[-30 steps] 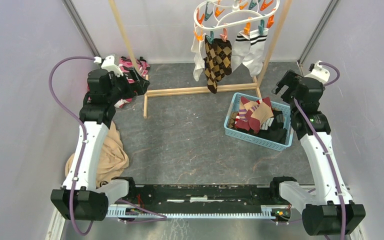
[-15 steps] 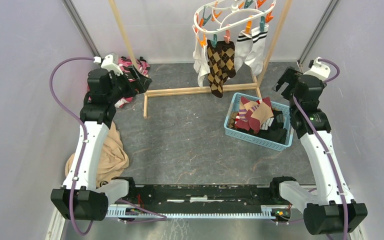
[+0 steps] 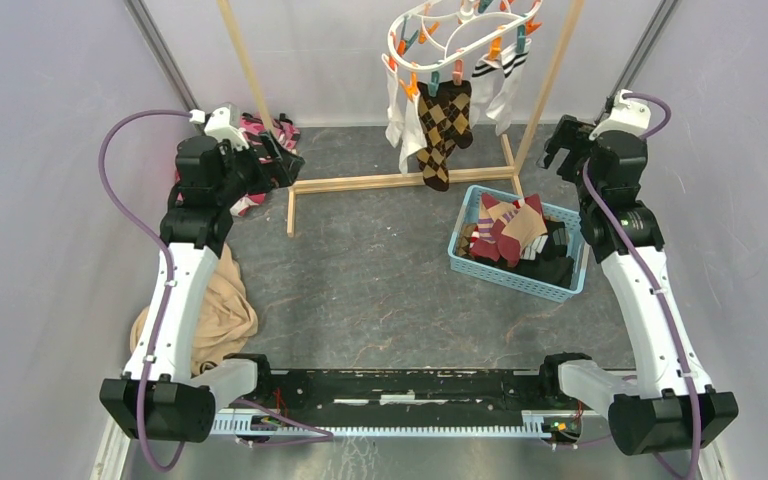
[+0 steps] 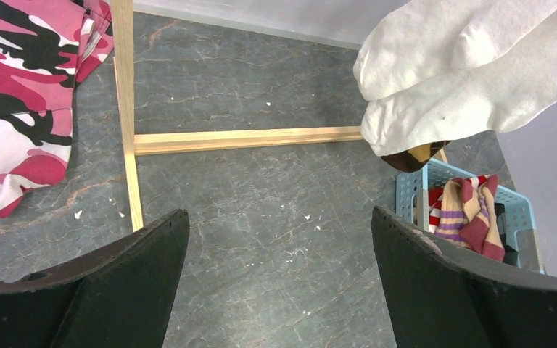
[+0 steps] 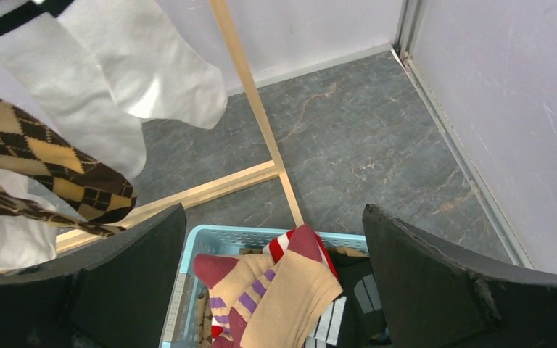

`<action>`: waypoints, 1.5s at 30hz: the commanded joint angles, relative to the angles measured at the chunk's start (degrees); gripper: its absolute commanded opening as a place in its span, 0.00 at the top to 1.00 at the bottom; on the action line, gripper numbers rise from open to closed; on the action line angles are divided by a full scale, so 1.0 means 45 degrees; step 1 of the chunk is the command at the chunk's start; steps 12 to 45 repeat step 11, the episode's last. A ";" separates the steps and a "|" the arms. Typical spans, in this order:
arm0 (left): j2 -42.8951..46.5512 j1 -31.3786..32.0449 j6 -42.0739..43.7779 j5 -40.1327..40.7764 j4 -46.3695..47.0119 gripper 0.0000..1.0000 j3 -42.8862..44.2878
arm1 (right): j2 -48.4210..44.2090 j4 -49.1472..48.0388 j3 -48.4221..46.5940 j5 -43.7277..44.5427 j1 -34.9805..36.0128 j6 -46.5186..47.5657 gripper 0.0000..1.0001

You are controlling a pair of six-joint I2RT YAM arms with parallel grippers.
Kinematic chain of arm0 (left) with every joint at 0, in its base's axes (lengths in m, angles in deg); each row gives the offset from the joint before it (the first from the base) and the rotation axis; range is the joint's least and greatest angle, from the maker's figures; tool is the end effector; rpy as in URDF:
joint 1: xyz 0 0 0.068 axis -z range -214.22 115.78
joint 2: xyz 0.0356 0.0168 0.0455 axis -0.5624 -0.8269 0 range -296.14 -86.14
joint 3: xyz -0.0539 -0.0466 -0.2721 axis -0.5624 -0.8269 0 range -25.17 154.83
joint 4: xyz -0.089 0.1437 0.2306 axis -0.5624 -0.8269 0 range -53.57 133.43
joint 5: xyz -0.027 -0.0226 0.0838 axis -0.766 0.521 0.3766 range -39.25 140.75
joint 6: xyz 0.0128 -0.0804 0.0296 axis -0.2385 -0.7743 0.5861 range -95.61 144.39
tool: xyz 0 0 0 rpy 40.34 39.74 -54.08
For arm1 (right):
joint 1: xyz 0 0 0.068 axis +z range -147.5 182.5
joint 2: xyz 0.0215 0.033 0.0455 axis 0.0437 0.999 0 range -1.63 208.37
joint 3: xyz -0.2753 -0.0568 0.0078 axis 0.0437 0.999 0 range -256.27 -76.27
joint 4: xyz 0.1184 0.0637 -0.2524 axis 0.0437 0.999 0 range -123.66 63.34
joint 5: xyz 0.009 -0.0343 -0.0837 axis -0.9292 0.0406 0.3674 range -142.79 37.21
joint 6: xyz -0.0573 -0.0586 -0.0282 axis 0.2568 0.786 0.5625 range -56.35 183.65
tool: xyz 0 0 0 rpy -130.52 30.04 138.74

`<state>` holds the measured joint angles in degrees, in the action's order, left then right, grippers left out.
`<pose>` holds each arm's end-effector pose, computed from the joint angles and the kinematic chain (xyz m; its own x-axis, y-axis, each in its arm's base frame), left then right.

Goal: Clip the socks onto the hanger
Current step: Reset both arms

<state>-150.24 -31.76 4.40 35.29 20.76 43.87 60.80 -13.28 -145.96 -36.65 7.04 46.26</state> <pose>0.3052 -0.0336 0.3969 -0.3869 -0.3132 -0.8673 0.1731 0.8992 -0.4019 0.2996 0.0024 0.4155 -0.1580 0.2754 -0.9483 0.2527 0.9396 0.2308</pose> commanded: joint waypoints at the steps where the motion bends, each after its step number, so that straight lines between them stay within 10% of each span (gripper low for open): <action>1: 0.0271 0.0239 0.0874 0.0294 0.0020 0.00 0.0677 | -0.0041 -0.0362 -0.0774 -0.0272 0.0099 0.0702 0.02; 45: 0.0161 0.0391 0.1168 0.0332 -0.0045 0.00 0.0972 | -0.0124 -0.0433 -0.0881 0.0021 0.0109 0.1266 0.02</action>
